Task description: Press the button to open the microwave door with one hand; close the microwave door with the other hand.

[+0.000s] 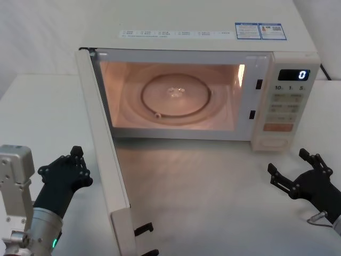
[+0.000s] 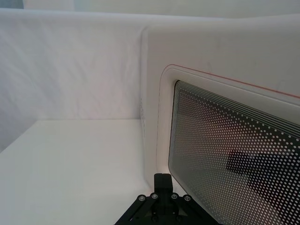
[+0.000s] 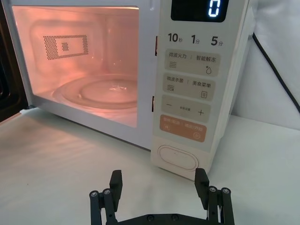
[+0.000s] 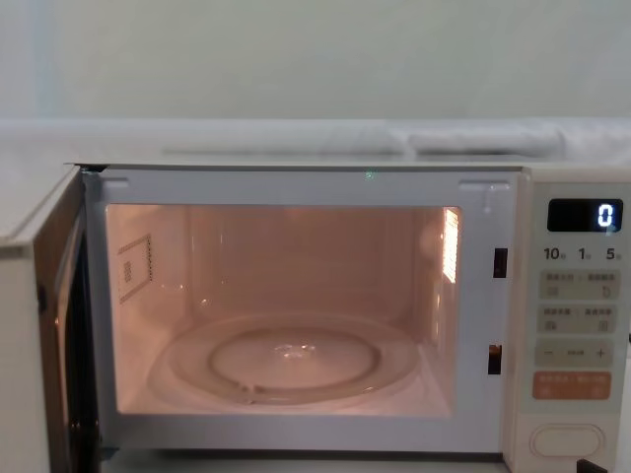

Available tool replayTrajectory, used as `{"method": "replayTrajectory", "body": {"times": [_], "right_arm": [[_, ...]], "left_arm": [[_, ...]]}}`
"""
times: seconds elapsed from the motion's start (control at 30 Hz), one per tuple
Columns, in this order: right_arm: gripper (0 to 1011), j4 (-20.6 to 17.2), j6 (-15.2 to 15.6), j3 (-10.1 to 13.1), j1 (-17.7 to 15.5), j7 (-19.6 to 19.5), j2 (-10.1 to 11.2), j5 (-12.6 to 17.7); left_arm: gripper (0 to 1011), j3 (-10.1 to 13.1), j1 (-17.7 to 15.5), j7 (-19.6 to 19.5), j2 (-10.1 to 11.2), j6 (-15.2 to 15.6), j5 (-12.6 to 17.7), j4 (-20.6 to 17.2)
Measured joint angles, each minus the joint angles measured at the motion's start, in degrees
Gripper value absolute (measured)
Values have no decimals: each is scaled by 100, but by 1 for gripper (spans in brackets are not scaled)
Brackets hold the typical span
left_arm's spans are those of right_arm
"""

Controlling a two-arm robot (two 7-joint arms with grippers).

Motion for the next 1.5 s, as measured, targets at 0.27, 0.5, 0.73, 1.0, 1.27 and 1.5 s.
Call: {"method": "replayTrajectory", "body": {"times": [0.27,0.5,0.73,1.0,1.27,1.5], "right_arm": [[1000,0,0,0,0,0,0,0],[1000,0,0,0,0,0,0,0],[1000,0,0,0,0,0,0,0],[1000,0,0,0,0,0,0,0],[1000,0,0,0,0,0,0,0],[1000,0,0,0,0,0,0,0]], "left_arm": [[0,0,0,0,0,0,0,0],[0,0,0,0,0,0,0,0],[0,0,0,0,0,0,0,0],[0,-1,0,0,0,0,0,0],[0,-159,163,-231,26,70,20,-261],[0,-434,529,-476,108,118,-56,-719]]}}
